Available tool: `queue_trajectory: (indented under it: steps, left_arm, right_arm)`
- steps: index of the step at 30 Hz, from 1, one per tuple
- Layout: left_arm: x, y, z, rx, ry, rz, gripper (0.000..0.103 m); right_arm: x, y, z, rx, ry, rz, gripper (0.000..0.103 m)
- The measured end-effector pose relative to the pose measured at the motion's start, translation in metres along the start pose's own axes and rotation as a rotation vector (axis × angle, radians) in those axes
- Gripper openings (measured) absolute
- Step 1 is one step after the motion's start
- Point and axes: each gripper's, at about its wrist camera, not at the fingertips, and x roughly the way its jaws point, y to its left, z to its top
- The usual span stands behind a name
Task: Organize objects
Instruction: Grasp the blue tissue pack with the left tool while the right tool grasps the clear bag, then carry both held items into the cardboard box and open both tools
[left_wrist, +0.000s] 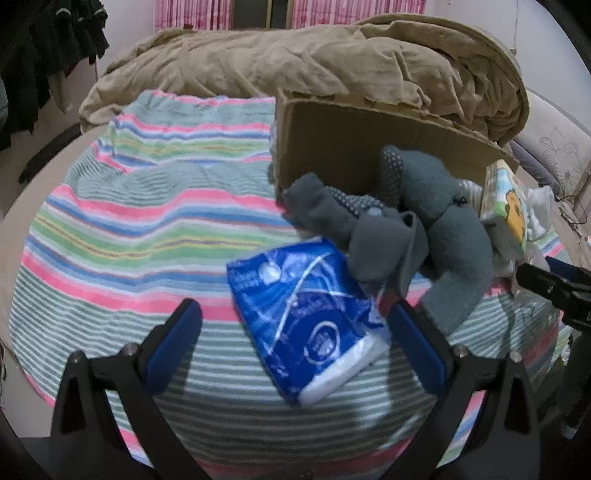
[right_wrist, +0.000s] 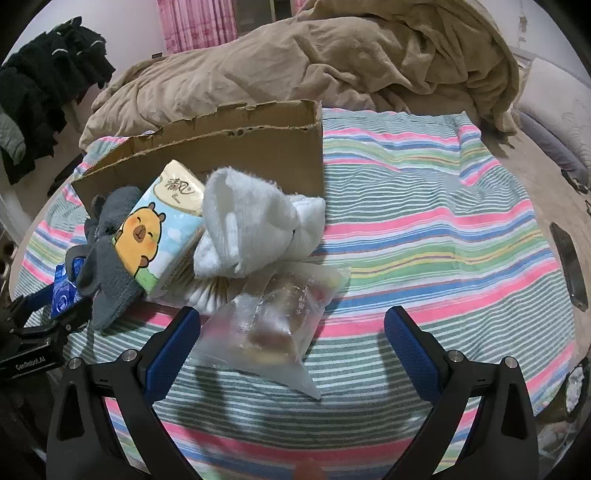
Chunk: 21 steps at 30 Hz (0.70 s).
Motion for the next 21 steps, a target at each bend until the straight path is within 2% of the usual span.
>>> queue_trajectory:
  steps: [2, 3, 5, 6, 8, 9, 10, 11, 14, 21]
  left_arm:
    - [0.001, 0.002, 0.000, -0.006, -0.003, -0.008, 0.102]
    - [0.000, 0.002, -0.001, -0.007, -0.006, -0.010, 0.101]
    - [0.000, 0.003, -0.001, 0.000, -0.008, -0.004, 0.092]
    - [-0.001, 0.003, -0.001, 0.003, -0.008, -0.003, 0.090]
    - [-0.004, 0.005, -0.001, 0.005, -0.015, -0.013, 0.074]
    - [-0.006, 0.004, -0.001, 0.006, -0.015, -0.016, 0.070]
    - [-0.008, 0.005, -0.002, 0.003, -0.019, -0.020, 0.060]
    - [-0.009, 0.006, -0.002, -0.001, -0.020, -0.026, 0.055]
    - [-0.014, 0.010, -0.002, -0.016, -0.027, -0.040, 0.050]
    - [-0.026, 0.010, 0.000, -0.023, -0.059, -0.032, 0.047]
  right_arm:
    - [0.002, 0.000, -0.001, 0.003, 0.012, 0.028, 0.091]
    - [0.004, 0.001, -0.002, 0.001, 0.022, 0.052, 0.083]
    - [0.005, 0.004, -0.003, -0.010, 0.035, 0.076, 0.073]
    - [0.005, 0.006, -0.003, -0.017, 0.034, 0.088, 0.065]
    - [0.004, 0.009, -0.004, -0.034, 0.027, 0.087, 0.064]
    - [0.003, 0.008, -0.004, -0.034, 0.026, 0.089, 0.063]
    - [0.002, 0.008, -0.004, -0.032, 0.026, 0.092, 0.061]
    - [0.001, 0.006, -0.004, -0.027, 0.025, 0.096, 0.060]
    - [-0.005, 0.001, -0.002, -0.016, 0.012, 0.091, 0.053]
    - [-0.023, -0.010, 0.001, 0.022, -0.031, 0.073, 0.050]
